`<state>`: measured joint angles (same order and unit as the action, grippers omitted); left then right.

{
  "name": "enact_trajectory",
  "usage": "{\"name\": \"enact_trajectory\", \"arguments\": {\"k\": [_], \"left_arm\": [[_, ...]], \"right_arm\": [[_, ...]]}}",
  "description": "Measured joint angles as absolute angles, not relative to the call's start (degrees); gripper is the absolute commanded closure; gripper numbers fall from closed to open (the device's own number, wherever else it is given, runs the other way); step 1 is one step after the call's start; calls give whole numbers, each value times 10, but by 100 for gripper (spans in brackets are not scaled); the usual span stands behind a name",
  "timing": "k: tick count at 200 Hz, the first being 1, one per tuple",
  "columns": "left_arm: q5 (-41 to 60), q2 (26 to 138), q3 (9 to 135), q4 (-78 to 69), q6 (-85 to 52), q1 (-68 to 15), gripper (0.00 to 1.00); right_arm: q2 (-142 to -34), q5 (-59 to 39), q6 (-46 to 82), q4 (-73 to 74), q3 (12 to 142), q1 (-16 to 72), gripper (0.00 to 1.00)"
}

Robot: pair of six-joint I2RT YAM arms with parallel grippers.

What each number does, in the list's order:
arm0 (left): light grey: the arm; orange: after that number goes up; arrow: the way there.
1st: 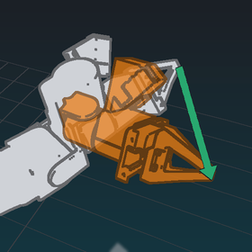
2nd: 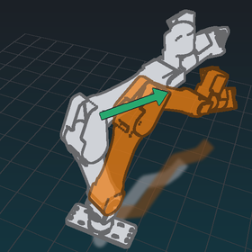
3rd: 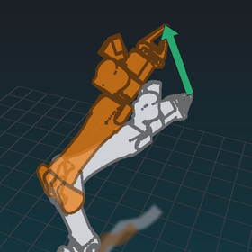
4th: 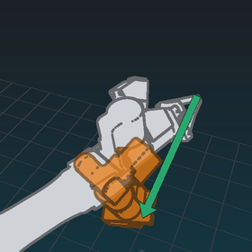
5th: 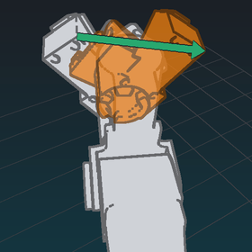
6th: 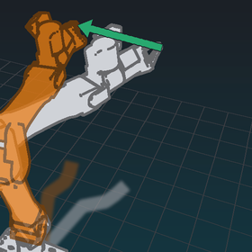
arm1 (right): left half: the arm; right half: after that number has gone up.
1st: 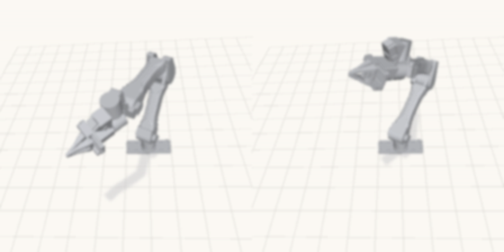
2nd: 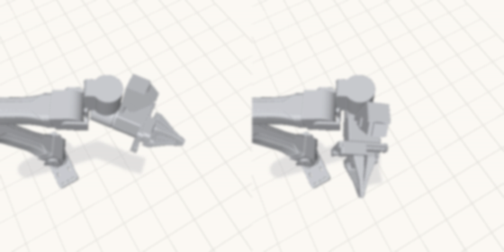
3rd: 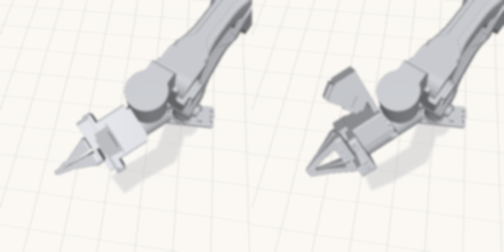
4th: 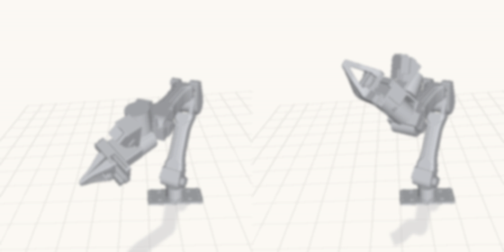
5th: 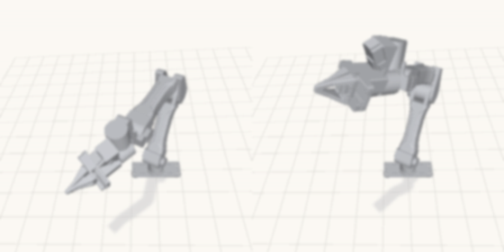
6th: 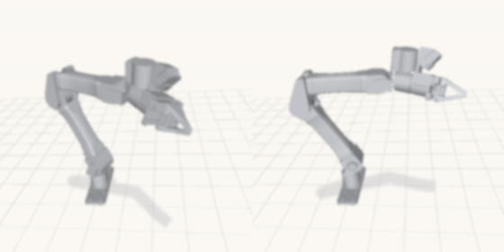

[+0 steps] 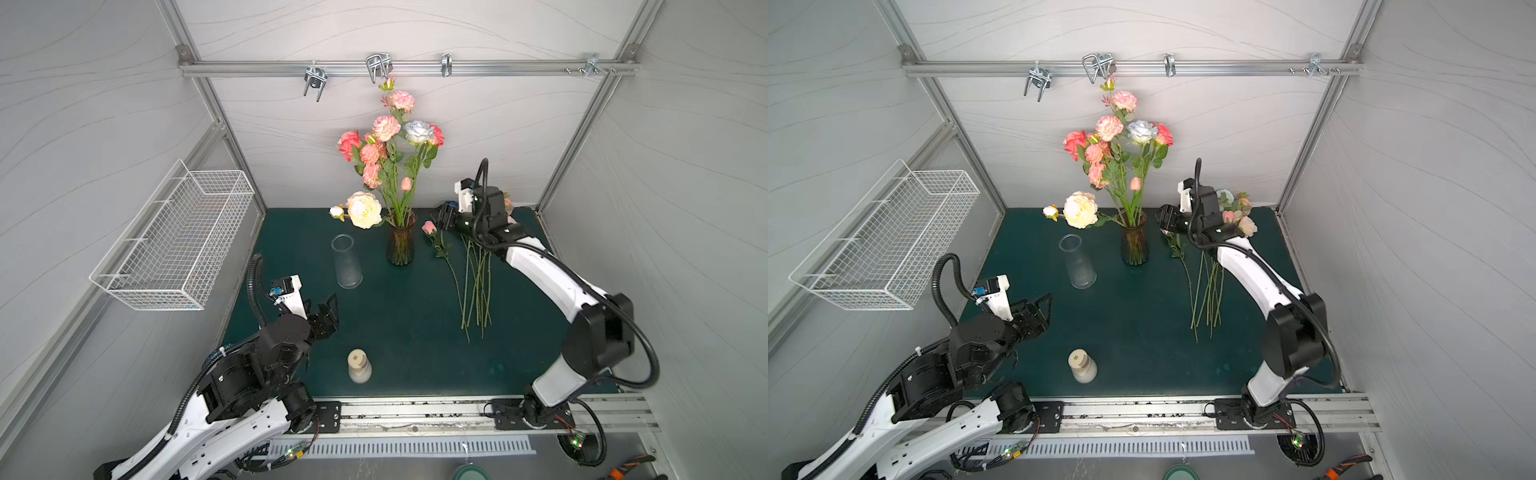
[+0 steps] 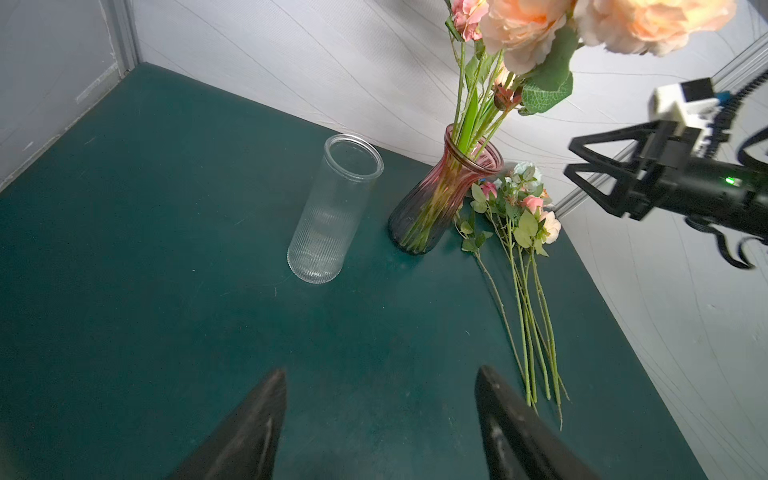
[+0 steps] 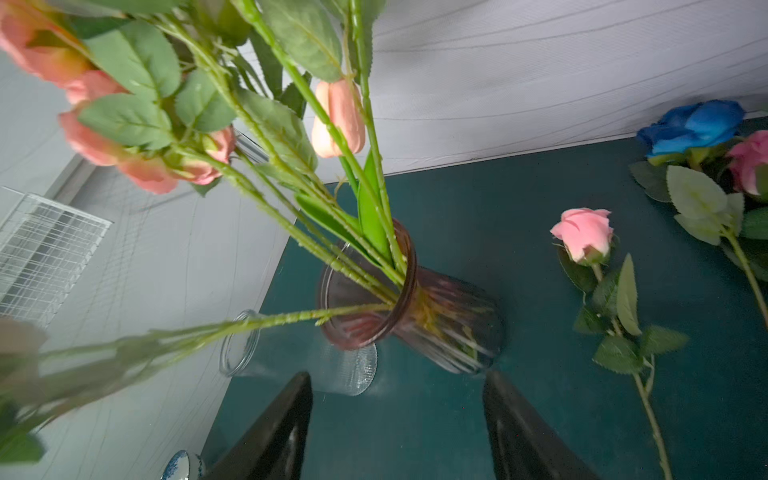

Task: Arrange the flowers into the vase
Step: 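Raise the right gripper and move it back to the flower pile, then reach the left gripper to the clear ribbed glass vase and grasp its rim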

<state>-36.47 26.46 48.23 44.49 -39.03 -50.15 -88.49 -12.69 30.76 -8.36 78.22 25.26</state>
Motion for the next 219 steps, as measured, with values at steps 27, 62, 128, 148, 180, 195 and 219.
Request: {"name": "enact_trajectory", "arguments": {"k": [27, 62, 128, 148, 180, 195, 219], "left_arm": [[-361, 302, 497, 441, -383, -468, 30], [-236, 383, 518, 392, -383, -274, 32], [28, 591, 517, 196, -453, -38, 21], [52, 656, 533, 170, -456, -32, 22], [68, 722, 564, 140, -451, -30, 26], [69, 740, 580, 140, -446, -30, 32], [69, 770, 610, 144, -434, -30, 37]], "right_arm": [[-793, -117, 317, -69, 695, 256, 34], [-728, -109, 316, -72, 640, 262, 34], [-654, -96, 304, -91, 607, 262, 34], [-639, -96, 301, -95, 602, 259, 34], [-627, -97, 301, -100, 590, 250, 34], [-627, -97, 301, -101, 587, 244, 34], [-627, -99, 302, -104, 586, 238, 35]]}}
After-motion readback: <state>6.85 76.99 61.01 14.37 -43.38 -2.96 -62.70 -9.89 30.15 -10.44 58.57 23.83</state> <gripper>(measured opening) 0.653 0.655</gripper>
